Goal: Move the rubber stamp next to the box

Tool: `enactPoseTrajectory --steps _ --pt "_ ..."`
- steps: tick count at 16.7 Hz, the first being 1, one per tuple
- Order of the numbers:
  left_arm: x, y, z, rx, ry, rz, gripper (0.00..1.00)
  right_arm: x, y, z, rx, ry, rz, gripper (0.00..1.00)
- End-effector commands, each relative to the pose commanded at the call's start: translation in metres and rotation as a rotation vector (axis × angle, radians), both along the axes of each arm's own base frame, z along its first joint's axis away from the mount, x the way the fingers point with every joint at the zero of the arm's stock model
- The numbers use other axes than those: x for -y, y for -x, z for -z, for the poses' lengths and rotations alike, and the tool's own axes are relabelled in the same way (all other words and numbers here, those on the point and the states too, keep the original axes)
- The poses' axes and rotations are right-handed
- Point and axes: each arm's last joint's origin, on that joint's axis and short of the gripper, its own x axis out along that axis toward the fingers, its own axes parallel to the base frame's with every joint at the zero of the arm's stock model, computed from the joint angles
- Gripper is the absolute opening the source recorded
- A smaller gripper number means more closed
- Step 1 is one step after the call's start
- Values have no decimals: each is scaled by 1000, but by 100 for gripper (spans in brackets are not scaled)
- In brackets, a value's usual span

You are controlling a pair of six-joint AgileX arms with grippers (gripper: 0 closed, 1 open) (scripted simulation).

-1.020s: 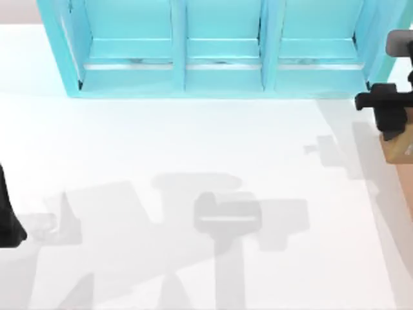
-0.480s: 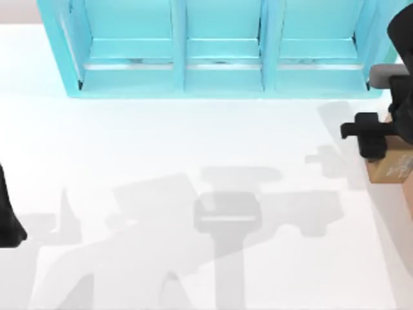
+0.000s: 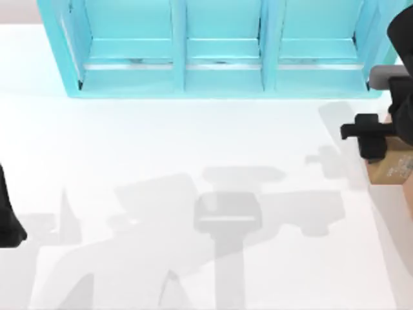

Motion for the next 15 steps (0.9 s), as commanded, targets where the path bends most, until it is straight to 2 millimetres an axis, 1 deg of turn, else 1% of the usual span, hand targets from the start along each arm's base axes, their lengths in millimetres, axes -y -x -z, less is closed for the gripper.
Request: enactPoseTrajectory --steps 9,10,15 --pt "0 0 0 0 0 0 100 0 0 0 0 0 0 98" --pt "0 0 0 0 0 0 100 0 0 0 0 0 0 100" --pt "0 0 0 0 0 0 100 0 0 0 0 0 0 100"
